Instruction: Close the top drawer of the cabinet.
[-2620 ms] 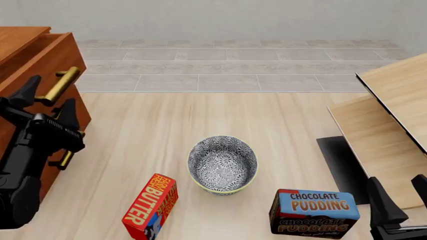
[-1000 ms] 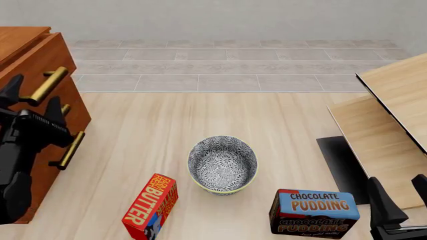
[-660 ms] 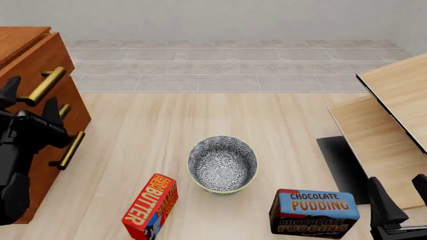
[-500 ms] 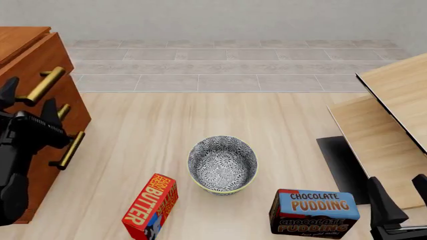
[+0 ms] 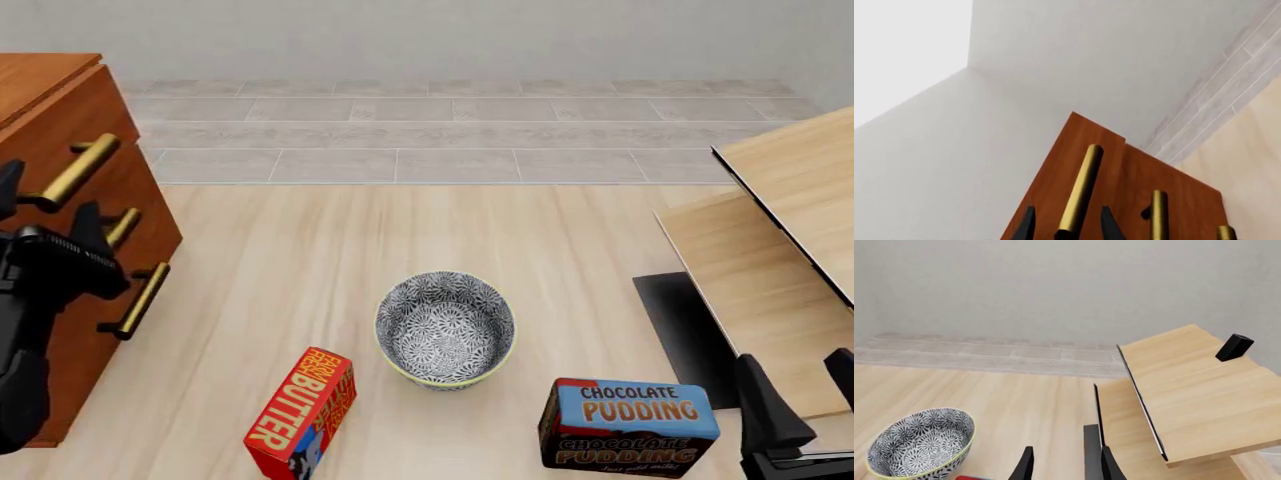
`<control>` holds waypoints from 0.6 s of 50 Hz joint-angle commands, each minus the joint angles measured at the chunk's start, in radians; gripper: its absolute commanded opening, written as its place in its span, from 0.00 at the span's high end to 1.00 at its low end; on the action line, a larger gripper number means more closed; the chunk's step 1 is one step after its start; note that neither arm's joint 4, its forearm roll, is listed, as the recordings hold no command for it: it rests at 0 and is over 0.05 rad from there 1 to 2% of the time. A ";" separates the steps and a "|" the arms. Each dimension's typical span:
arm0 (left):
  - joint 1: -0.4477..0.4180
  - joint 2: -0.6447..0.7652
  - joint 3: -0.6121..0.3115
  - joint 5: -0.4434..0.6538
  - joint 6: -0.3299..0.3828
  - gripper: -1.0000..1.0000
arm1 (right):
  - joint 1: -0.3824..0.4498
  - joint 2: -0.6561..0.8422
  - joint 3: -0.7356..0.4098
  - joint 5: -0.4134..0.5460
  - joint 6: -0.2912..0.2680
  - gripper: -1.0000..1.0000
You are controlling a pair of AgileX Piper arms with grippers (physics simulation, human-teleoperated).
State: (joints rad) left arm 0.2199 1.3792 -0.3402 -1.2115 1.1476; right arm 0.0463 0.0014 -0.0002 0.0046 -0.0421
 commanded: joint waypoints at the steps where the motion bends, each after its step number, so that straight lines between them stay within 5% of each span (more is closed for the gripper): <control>1: 0.054 -0.002 0.010 -0.008 -0.009 0.00 | -0.001 0.000 0.000 0.002 -0.003 0.00; 30: 0.107 -0.005 0.023 -0.008 -0.023 0.00 | 0.000 0.000 0.000 0.001 -0.014 0.00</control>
State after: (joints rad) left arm 0.2778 1.3787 -0.3260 -1.2103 1.1281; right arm 0.0455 0.0016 -0.0002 0.0062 -0.0537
